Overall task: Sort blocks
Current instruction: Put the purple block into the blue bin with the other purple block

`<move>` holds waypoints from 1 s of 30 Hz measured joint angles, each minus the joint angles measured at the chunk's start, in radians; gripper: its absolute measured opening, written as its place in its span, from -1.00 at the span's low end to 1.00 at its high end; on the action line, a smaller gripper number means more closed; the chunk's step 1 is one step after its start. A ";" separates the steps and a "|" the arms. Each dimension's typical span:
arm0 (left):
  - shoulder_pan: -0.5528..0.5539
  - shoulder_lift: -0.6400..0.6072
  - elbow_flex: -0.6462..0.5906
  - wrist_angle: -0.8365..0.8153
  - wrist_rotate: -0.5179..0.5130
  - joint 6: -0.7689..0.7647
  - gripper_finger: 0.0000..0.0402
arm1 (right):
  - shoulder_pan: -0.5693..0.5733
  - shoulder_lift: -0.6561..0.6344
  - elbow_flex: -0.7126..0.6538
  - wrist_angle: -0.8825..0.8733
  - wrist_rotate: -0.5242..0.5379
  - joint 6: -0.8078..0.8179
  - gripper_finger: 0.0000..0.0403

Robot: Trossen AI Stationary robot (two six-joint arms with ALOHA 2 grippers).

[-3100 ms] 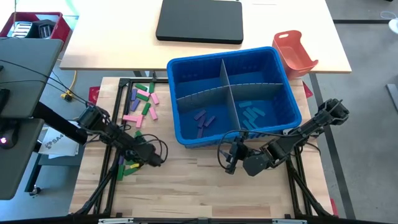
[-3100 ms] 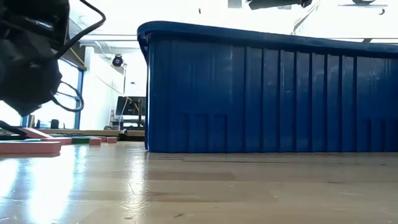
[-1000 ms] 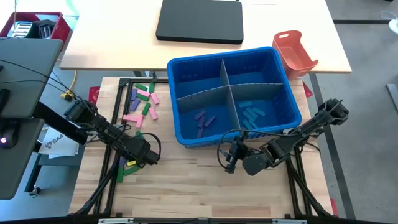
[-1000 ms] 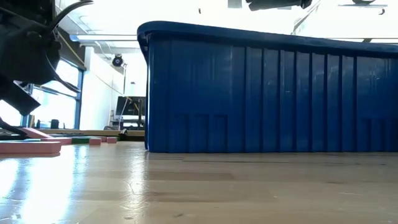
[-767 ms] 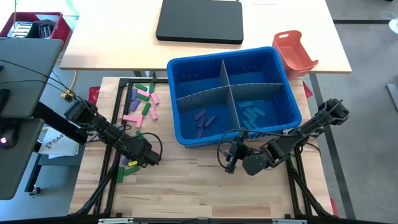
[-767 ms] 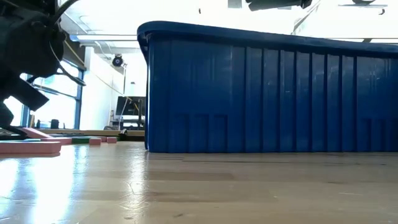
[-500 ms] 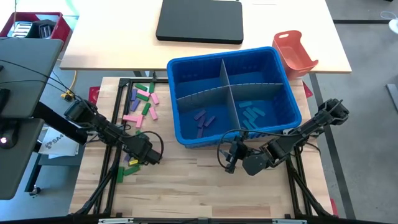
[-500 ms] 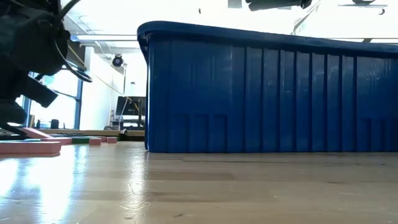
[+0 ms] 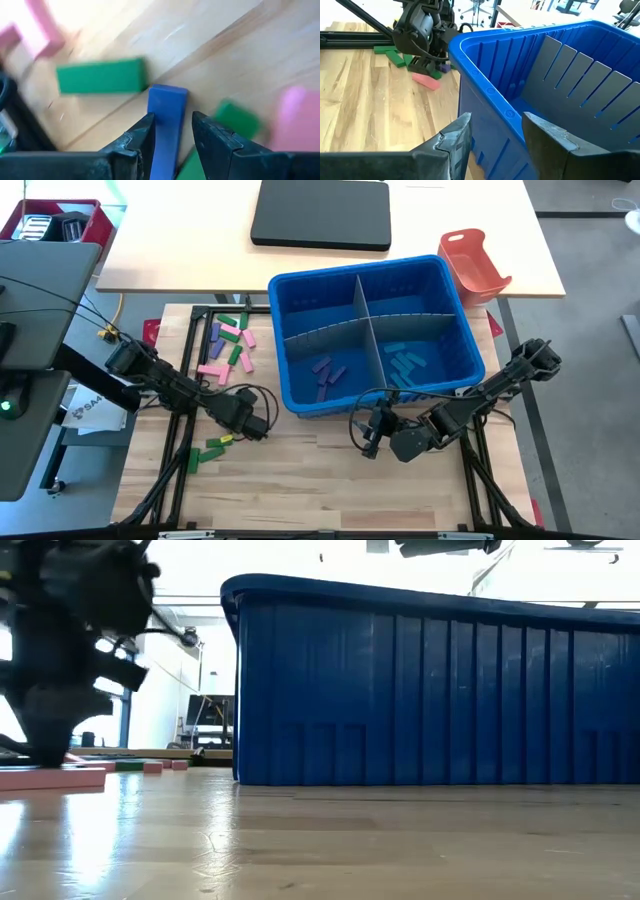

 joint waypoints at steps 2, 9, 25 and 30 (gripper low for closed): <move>0.006 0.000 0.021 -0.005 -0.017 0.029 -0.40 | 0.000 0.000 0.000 0.000 0.000 0.000 -0.16; -0.012 -0.029 0.036 -0.039 -0.016 0.023 -0.38 | 0.000 0.000 0.000 0.000 0.000 0.000 -0.16; -0.023 -0.269 -0.182 0.115 -0.009 -0.098 -0.01 | 0.000 0.000 0.000 0.000 0.000 0.000 -0.16; -0.023 -0.274 -0.238 0.205 -0.008 -0.108 -0.04 | 0.000 0.000 0.000 0.001 0.000 0.000 -0.16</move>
